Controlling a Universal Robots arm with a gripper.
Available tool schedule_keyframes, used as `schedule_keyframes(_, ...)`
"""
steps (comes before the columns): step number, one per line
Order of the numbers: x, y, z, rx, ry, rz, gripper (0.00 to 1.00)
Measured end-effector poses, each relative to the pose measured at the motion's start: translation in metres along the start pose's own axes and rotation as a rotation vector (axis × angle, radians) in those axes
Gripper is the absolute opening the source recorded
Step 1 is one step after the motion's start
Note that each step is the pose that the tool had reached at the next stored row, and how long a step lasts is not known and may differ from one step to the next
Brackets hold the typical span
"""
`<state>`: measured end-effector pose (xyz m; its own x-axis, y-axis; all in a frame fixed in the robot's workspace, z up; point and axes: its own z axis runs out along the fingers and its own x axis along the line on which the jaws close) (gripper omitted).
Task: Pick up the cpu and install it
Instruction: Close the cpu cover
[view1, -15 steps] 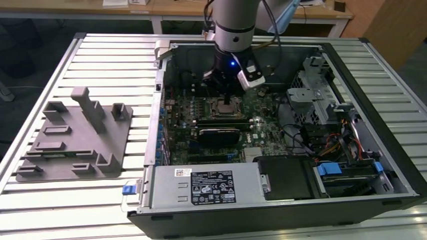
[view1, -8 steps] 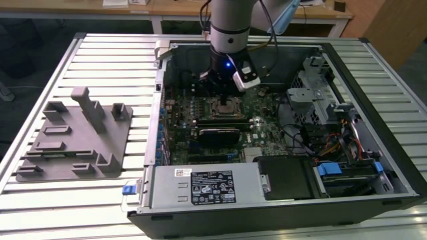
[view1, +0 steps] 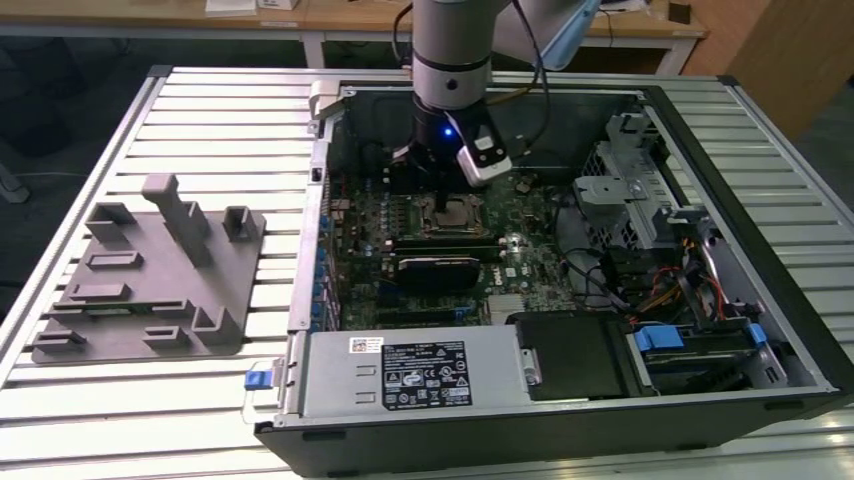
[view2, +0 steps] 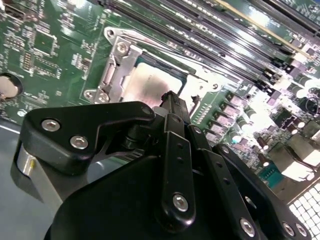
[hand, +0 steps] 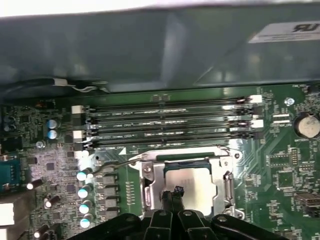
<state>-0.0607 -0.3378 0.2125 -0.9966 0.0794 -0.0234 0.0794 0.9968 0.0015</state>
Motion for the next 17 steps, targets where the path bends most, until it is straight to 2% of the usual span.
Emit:
schedule_keyframes(11,0.0097,-0.0008,0.0065,0.0000,-0.0010,0.000,0.11)
schedule_keyframes(17,0.0122,-0.0010,0.0105,0.0000,-0.0011,0.000,0.11)
